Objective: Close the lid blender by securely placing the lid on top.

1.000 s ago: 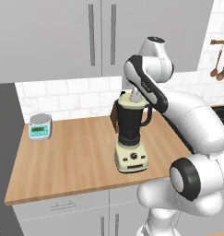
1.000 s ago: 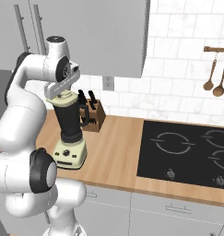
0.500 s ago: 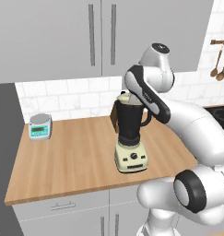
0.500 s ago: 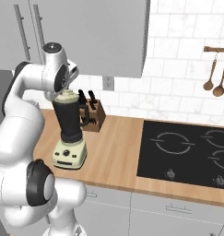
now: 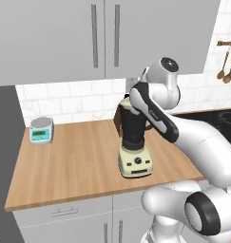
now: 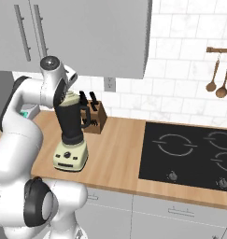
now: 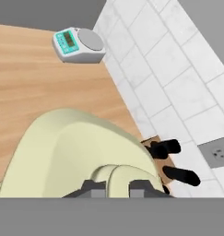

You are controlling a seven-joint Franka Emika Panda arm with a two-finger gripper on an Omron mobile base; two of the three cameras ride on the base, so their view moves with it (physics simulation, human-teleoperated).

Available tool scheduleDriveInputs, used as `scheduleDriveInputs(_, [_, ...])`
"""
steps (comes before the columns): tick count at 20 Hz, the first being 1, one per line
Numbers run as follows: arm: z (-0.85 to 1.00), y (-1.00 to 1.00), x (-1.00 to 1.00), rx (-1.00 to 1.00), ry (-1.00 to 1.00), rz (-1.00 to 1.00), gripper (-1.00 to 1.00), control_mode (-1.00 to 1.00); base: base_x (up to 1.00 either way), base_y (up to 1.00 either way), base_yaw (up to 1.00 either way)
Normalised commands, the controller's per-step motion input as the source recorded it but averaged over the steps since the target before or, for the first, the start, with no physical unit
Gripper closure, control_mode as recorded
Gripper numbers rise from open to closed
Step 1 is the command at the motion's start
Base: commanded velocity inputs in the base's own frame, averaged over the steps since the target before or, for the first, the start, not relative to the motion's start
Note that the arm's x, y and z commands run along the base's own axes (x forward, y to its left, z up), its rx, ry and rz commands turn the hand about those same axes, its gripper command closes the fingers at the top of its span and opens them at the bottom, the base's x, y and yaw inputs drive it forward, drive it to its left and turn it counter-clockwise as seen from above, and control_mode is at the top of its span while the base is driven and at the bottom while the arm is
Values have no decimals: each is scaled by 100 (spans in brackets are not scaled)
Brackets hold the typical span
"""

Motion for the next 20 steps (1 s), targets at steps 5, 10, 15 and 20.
scheduleDriveInputs(5, [-31, -13, 3, 0, 0, 0, 100, -100, 0, 0, 0])
scheduleDriveInputs(10, [-28, -37, -1, 1, 1, -2, -100, -100, 0, 0, 0])
scheduleDriveInputs(15, [-20, -26, -2, 3, 0, -3, -100, -100, 0, 0, 0])
scheduleDriveInputs(20, [0, -16, -6, 7, -4, 0, -100, -100, 0, 0, 0])
